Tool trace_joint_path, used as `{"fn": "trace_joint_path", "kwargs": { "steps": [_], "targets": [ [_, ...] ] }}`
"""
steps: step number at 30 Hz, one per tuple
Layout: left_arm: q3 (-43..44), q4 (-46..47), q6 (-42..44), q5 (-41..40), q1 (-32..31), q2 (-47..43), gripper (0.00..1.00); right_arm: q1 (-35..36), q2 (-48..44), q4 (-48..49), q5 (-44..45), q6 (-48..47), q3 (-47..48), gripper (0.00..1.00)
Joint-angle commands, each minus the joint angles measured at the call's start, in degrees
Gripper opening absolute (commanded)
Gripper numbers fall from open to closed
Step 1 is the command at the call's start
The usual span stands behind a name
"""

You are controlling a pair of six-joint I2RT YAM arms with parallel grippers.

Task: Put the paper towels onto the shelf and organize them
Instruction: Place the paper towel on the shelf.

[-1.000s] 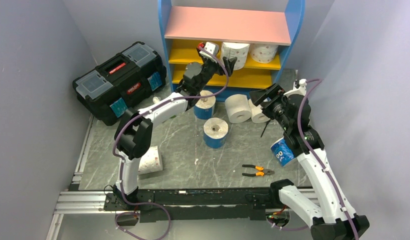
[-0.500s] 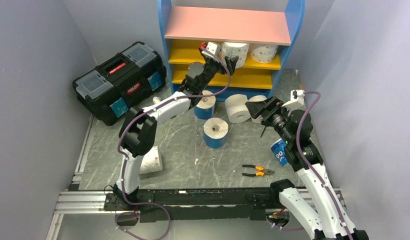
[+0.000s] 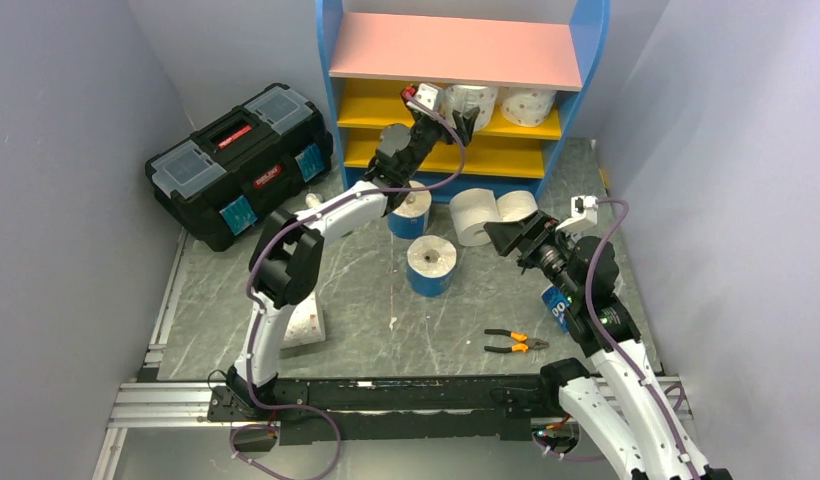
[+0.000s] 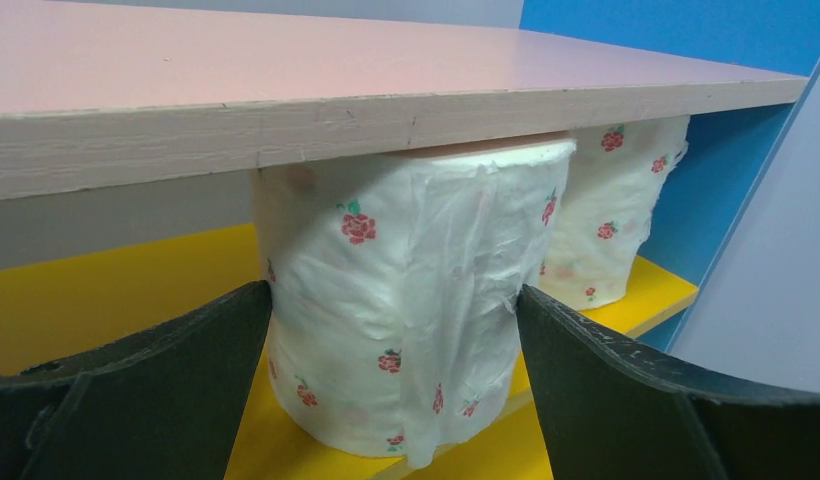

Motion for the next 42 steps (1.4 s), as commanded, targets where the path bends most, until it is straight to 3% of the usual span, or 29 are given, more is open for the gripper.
{"fn": "trace_joint_path", "kwargs": {
  "steps": [1, 18, 35, 42],
  "targets": [
    [3.95, 3.57, 0.68, -0.74, 0.38, 1.81, 0.99, 0.73, -2.70, 0.45, -0.28, -2.65, -0.70, 0.82],
    [7.30, 6.04, 0.21, -1.76, 1.24, 5.13, 0.99, 1.11, -9.85, -3.32, -0.52, -2.31, -7.49, 0.82],
    [10.11, 7.12, -4.08, 3.26, 1.51, 8.00, 0.99, 1.13, -13.42, -5.68, -0.02, -2.64, -10.31, 0.82],
    [5.39, 9.95, -3.97, 4.63, 1.59, 4.79, 0.99, 1.14, -13.25, -5.60, 0.50, -2.92, -10.20, 0.82]
  ]
}}
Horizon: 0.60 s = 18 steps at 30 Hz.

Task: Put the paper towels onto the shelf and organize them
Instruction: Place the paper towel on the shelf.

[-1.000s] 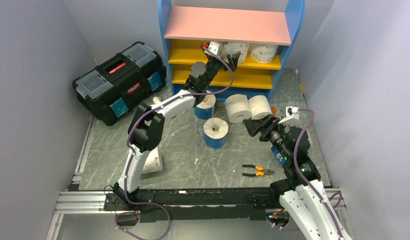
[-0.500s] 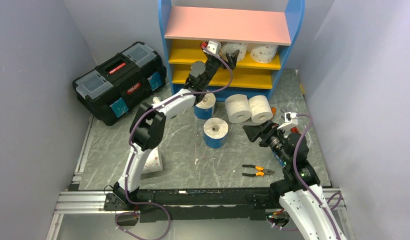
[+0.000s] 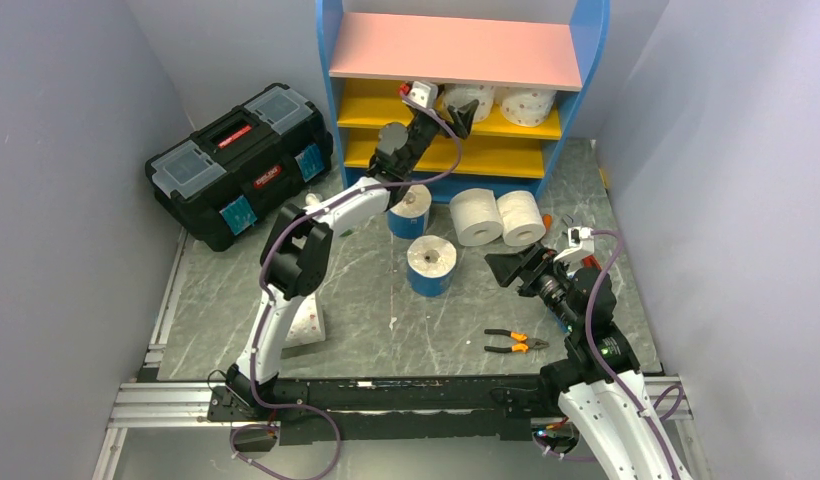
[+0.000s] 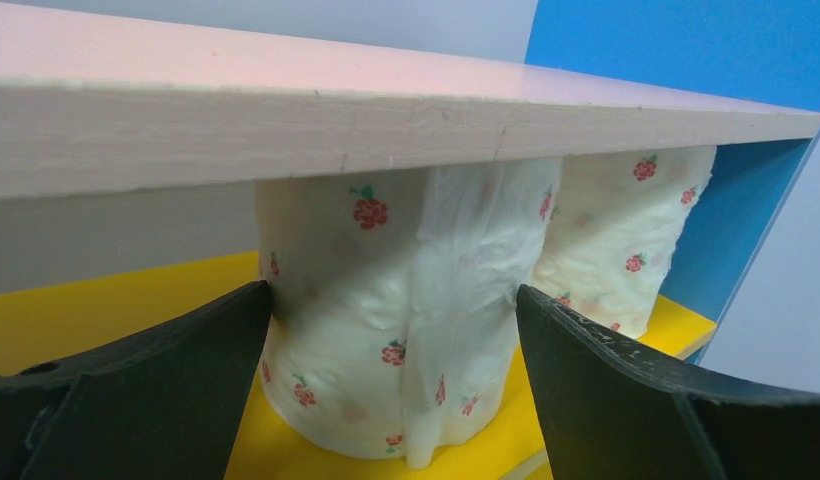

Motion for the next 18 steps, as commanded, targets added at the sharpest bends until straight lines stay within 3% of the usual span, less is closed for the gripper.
{"fn": "trace_joint_path", "kwargs": {
  "steps": [1, 10, 18],
  "targets": [
    [-3.80, 6.43, -0.63, 1.83, -0.10, -3.83, 0.99, 0.29, -0.44, 0.81, 0.45, -0.91, -0.07, 0.82],
    [-13.31, 11.65, 0.96, 2.90, 1.63, -10.71, 0.99, 0.34, -0.53, 0.99, 0.53, -0.31, 0.14, 0.82],
    [-10.09, 14.56, -5.24, 15.78, 6.27, -7.52, 0.99, 0.32, -0.61, -0.33, 0.91, -0.80, 0.95, 0.82]
  ]
}}
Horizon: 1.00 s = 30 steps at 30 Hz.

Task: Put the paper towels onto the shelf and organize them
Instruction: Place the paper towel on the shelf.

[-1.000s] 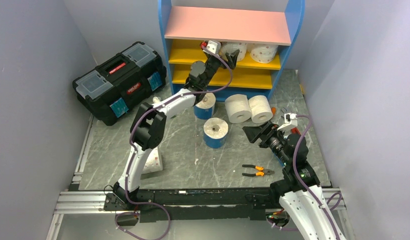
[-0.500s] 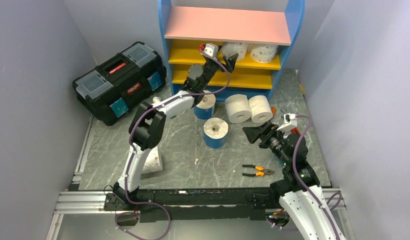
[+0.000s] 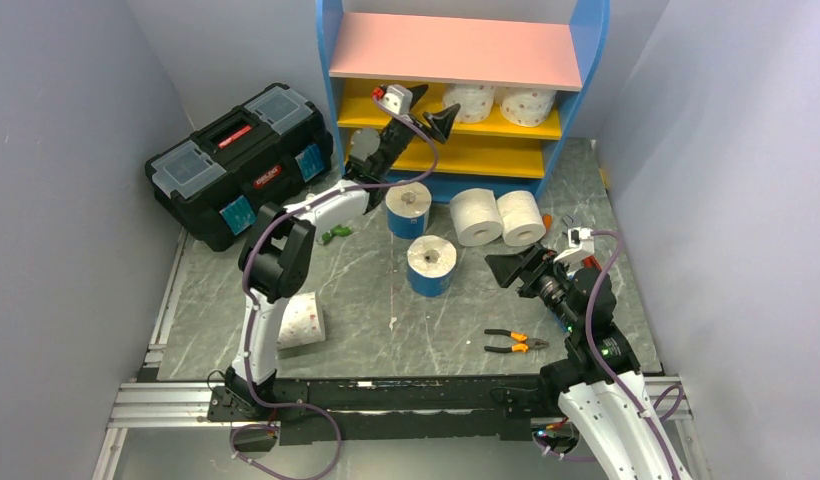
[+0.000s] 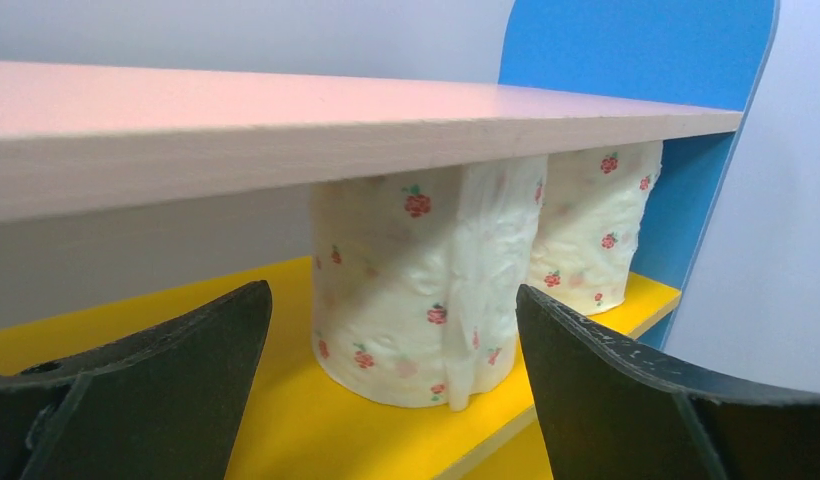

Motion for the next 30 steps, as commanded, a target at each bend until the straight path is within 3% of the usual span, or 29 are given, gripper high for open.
{"fn": "trace_joint_path", "kwargs": {
  "steps": [1, 9, 30],
  "targets": [
    [4.29, 5.01, -5.55, 10.38, 3.09, 0.49, 0.99, 0.29, -0.27, 0.13, 0.74, -0.69, 1.03, 0.82],
    [7.99, 5.02, -7.98, 20.57, 4.47, 2.65, 0.99, 0.27, 0.34, 0.69, 1.10, -1.16, 0.62, 0.82],
    [10.74, 3.16, -6.63, 14.66, 2.17, 5.73, 0.99, 0.24, 0.52, 0.76, 1.36, -0.85, -0.12, 0.82]
  ]
}}
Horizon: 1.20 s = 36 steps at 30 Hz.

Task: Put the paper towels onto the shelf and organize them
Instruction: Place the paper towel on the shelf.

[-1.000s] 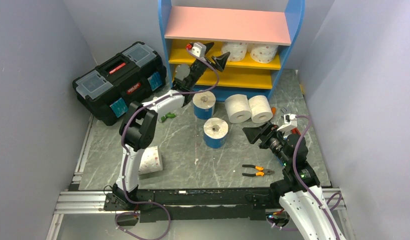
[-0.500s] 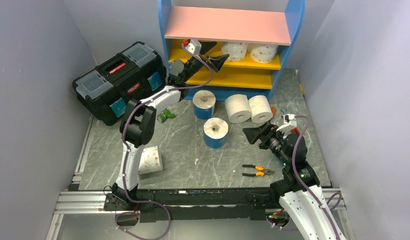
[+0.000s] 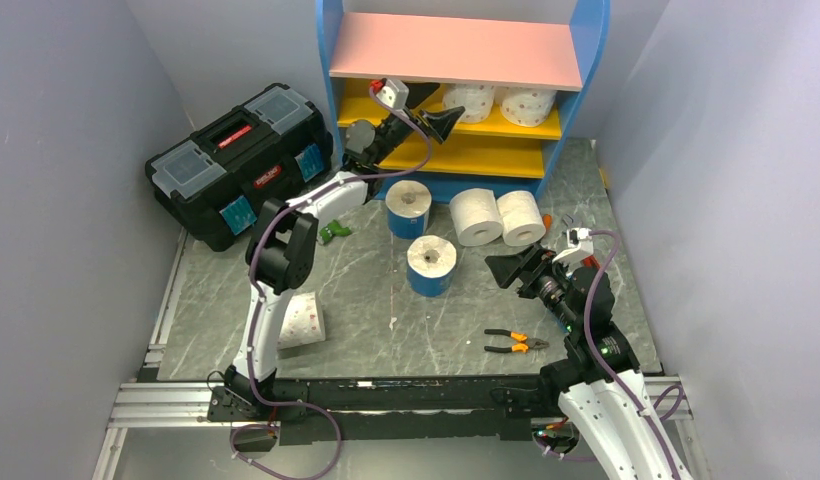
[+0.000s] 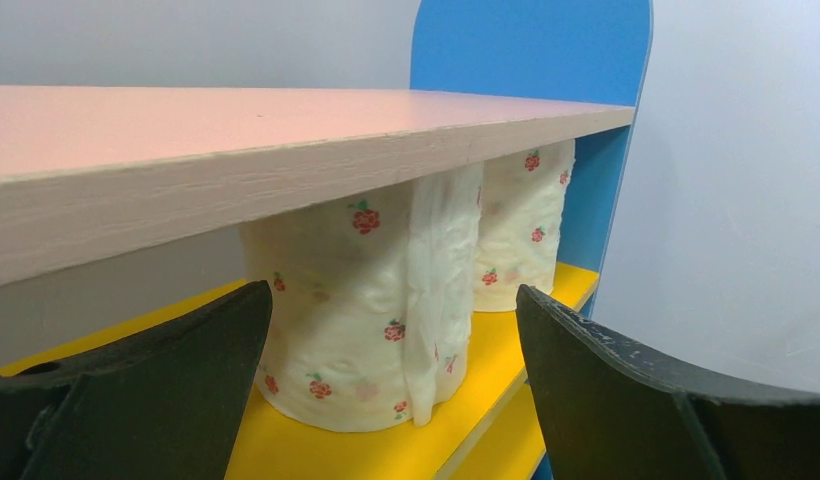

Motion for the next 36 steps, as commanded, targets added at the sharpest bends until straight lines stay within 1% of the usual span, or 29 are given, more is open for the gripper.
{"fn": "trace_joint_path", "kwargs": {
  "steps": [1, 15, 36],
  "targets": [
    [2.87, 1.00, 1.70, -1.53, -1.48, 0.40, 0.99, 0.29, -0.08, 1.74, 0.91, -0.37, -0.15, 0.82],
    [7.94, -3.41, 5.10, -1.66, -3.53, 2.77, 0.99, 0.24, -1.33, 0.59, 1.43, -1.18, -0.10, 0.83],
    [10.91, -4.72, 4.83, -1.06, -5.84, 4.63, 0.99, 0.23, -1.71, -0.28, 2.04, -1.47, -0.17, 0.83]
  ]
}}
